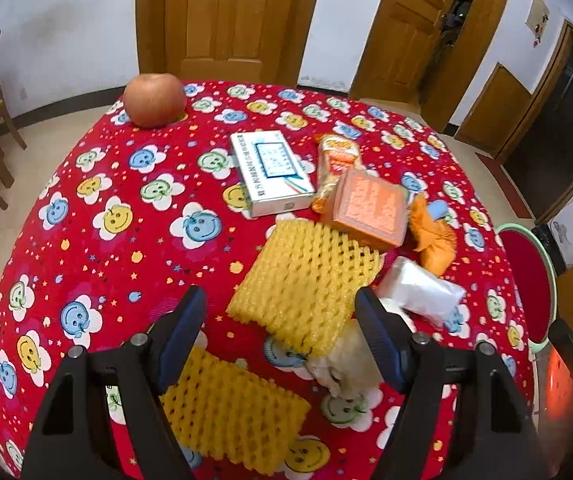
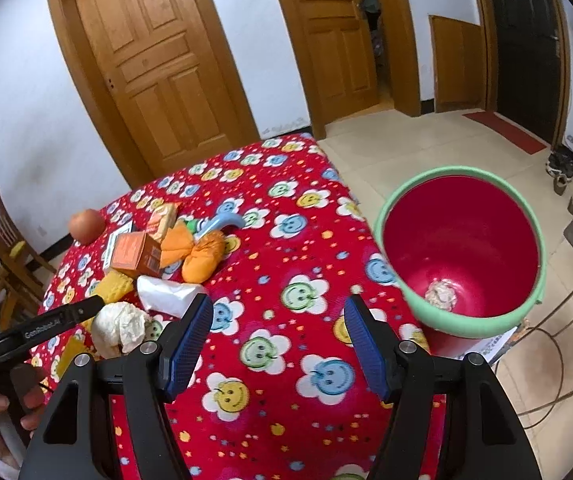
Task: Collect trash
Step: 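Move both open grippers back over the table, then grasp the white paper with the right gripper while the left grasps a yellow foam net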
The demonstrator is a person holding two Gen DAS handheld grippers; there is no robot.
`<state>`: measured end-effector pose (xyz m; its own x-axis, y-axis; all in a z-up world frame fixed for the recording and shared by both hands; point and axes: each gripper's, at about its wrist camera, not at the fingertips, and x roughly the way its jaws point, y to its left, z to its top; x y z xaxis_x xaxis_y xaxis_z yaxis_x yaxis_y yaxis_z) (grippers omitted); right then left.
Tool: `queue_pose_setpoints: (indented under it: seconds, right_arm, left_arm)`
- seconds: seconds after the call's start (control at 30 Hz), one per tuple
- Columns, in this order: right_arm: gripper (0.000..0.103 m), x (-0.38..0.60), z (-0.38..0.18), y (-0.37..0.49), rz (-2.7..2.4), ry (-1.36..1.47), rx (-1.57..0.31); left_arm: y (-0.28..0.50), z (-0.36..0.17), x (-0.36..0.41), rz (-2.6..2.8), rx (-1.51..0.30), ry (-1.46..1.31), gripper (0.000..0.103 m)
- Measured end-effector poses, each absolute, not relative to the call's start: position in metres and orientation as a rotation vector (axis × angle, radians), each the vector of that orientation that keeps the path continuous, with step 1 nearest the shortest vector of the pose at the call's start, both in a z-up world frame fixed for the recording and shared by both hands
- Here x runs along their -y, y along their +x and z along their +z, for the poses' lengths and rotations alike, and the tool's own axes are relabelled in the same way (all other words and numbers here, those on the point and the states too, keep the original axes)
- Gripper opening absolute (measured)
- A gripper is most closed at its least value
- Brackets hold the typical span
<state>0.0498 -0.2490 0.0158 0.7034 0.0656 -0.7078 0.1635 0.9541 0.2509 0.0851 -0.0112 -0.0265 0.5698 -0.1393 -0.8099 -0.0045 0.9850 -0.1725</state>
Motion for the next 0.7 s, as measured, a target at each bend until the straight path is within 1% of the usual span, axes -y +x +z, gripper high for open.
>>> queue_pose_setpoints:
  seconds: [0.33, 0.37, 0.4, 0.43, 0.5, 0.53, 0.6, 0.7]
  right_arm:
    - [0.069, 0.222, 0.002, 0.072, -0.008, 0.270, -0.847]
    - [0.069, 0.220, 0.000, 0.075, -0.002, 0.269, -0.855]
    - [0.069, 0.218, -0.002, 0.077, 0.003, 0.268, -0.861]
    - [0.069, 0.216, -0.003, 0.079, 0.007, 0.267, -0.866]
    - [0.069, 0.211, -0.005, 0.083, 0.016, 0.263, -0.875]
    - [0.069, 0.209, -0.006, 0.085, 0.021, 0.261, -0.878]
    - [0.069, 0.204, -0.007, 0.089, 0.028, 0.256, -0.884]
    - [0.069, 0.196, -0.009, 0.096, 0.043, 0.261, -0.895]
  left_arm:
    - [0.098, -0.040, 0.001, -0.085, -0.975, -0.188, 0.076]
    - [0.099, -0.041, 0.000, -0.090, -0.974, -0.190, 0.072]
    - [0.100, -0.042, 0.000, -0.100, -0.975, -0.192, 0.067]
    - [0.101, -0.043, 0.000, -0.107, -0.977, -0.194, 0.064]
    - [0.102, -0.045, 0.000, -0.122, -0.983, -0.200, 0.052]
    - [0.102, -0.046, 0.000, -0.128, -0.984, -0.202, 0.049]
    - [0.103, -0.048, -0.001, -0.136, -0.984, -0.211, 0.038]
    - [0.103, -0.048, -0.005, -0.147, -0.976, -0.234, 0.029]
